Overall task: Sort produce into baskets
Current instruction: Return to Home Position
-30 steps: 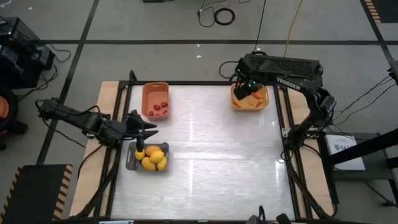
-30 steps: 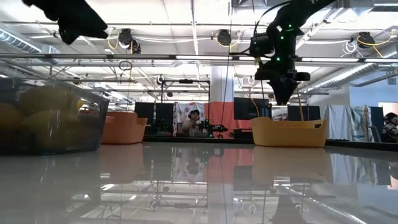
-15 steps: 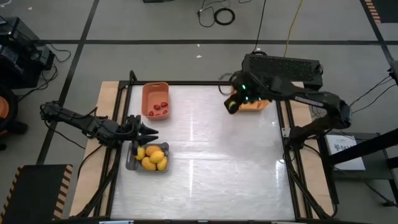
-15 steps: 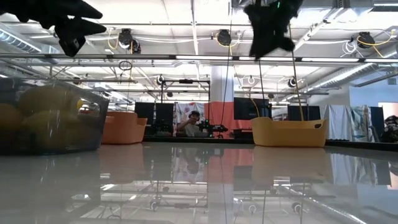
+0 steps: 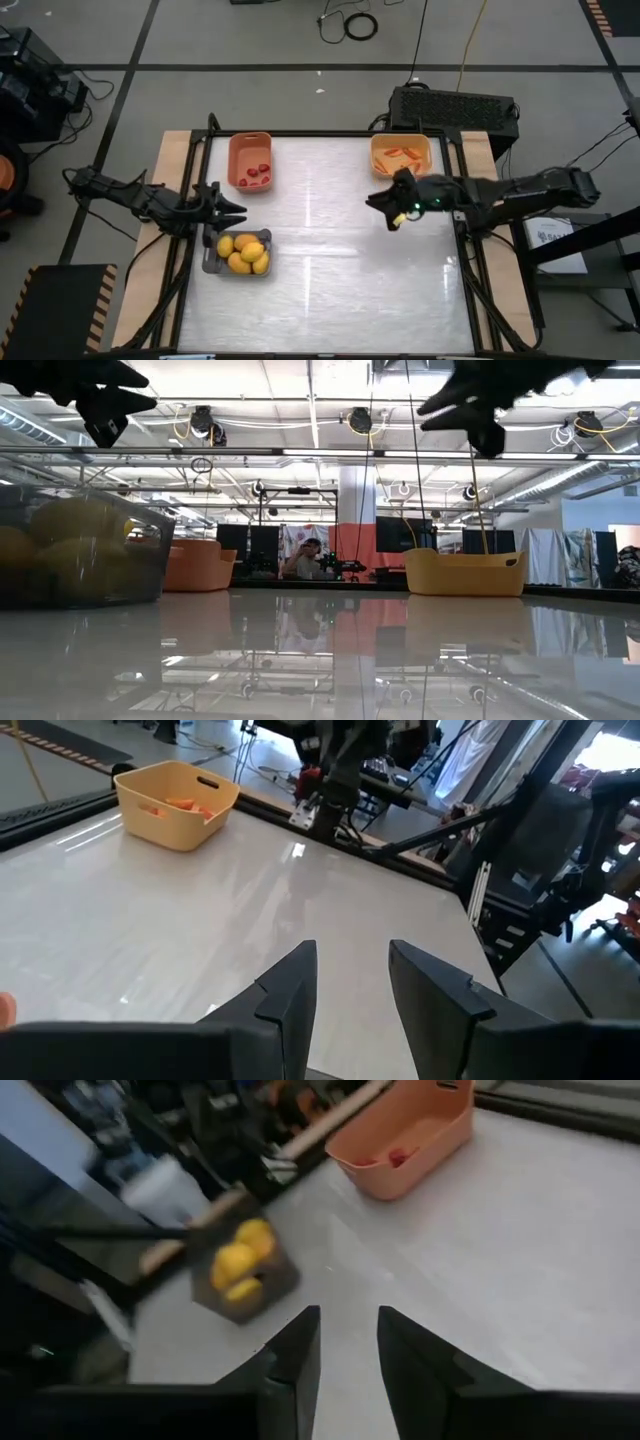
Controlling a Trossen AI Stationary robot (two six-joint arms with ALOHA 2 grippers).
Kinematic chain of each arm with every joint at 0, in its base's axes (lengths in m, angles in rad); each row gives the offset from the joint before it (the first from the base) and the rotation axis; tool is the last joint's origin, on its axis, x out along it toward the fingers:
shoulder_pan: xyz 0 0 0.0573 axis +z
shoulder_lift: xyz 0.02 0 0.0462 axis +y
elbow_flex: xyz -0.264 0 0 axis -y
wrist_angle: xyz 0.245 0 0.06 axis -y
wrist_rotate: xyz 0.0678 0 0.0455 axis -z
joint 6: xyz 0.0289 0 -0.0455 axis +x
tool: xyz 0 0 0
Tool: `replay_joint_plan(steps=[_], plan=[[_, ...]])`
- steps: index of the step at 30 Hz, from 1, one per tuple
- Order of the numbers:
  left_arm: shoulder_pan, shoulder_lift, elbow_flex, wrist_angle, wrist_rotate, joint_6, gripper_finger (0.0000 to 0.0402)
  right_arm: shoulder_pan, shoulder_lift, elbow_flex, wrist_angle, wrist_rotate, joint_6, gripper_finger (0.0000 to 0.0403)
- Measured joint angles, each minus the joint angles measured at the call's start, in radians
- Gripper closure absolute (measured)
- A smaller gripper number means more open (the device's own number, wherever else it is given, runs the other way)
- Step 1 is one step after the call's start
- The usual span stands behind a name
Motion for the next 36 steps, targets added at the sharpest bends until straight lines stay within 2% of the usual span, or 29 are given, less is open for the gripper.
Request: replay_joint_plan(steps=[5,9,13,16,19,26,29,36], plan=[[0.001,-0.024,-0.014,-0.011,-0.001,-0.001,0.0267,0.043,-0.117,-0.225,0.234,0.074,0.051,0.0354],[0.004,-0.052,-0.090,0.052,-0.008,-0.037,0.0267,0.051,-0.187,-0.411,0.497,0.121,0.053,0.0395],[0.036,-0.092,-0.162,0.069,-0.006,-0.077,0.0267,0.030,-0.230,-0.592,0.766,0.118,0.056,0.0397],[0.073,-0.128,-0.200,0.073,0.001,-0.105,0.0267,0.012,-0.273,-0.699,0.854,0.112,0.091,0.0401],[0.109,-0.165,-0.243,0.071,0.027,-0.133,0.0267,0.000,-0.318,-0.695,0.733,0.082,0.053,0.0402],[0.180,-0.237,-0.322,0.089,0.149,-0.159,0.0267,-0.029,-0.369,-0.694,0.717,-0.036,-0.263,0.0402],[0.212,-0.255,-0.342,0.136,0.200,-0.145,0.0267,-0.043,-0.390,-0.694,0.674,-0.041,-0.356,0.0402],[0.302,-0.254,-0.347,0.144,0.304,-0.043,0.0267,-0.060,-0.401,-0.693,0.528,-0.046,-0.448,0.0403]])
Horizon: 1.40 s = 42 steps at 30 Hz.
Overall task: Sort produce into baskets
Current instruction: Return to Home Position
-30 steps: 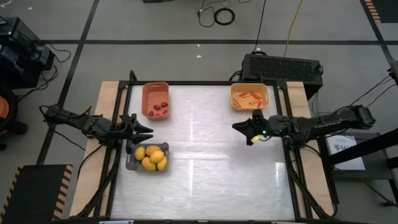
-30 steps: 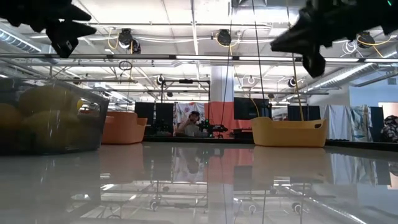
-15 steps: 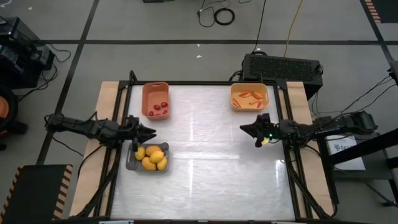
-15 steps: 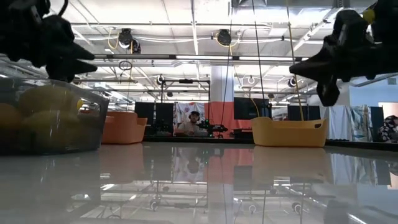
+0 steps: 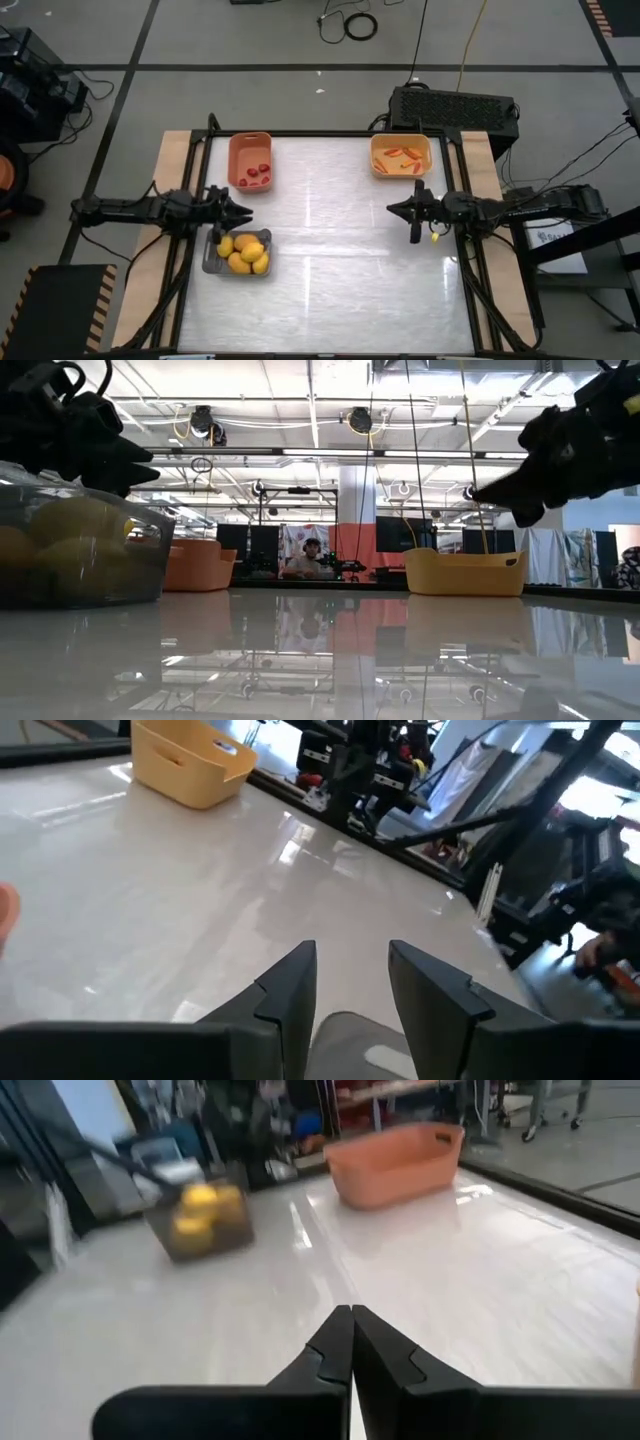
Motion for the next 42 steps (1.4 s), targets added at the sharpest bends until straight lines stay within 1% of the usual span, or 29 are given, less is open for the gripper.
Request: replay_joint_plan(steps=[3,9,11,15,17,19,26,42], plan=[[0.028,0.001,0.000,0.000,0.008,0.055,0.0267,0.001,0.002,0.000,-0.023,0.005,-0.032,0.0403],[0.040,0.002,0.000,0.000,-0.027,0.218,0.0267,0.001,0.004,0.000,-0.029,0.009,-0.018,0.0403],[0.039,0.003,0.000,-0.005,-0.040,0.254,0.0267,-0.001,0.013,0.000,-0.029,0.032,-0.081,0.0403],[0.039,0.038,0.001,-0.004,-0.097,0.275,0.0267,-0.002,0.032,0.000,-0.037,0.137,-0.238,0.0403],[0.039,0.062,0.001,-0.002,-0.122,0.332,0.0267,-0.002,0.038,0.000,-0.041,0.156,-0.285,0.0403],[0.039,0.081,0.001,-0.001,-0.127,0.384,0.0267,-0.002,0.040,0.000,-0.054,0.161,-0.291,0.0403],[0.039,0.093,0.011,0.020,-0.128,0.385,0.0267,-0.002,0.041,0.000,-0.063,0.162,-0.204,0.0402],[0.039,0.093,0.013,0.001,-0.128,0.384,0.0267,-0.002,0.041,0.000,-0.067,0.162,-0.204,0.0402]])
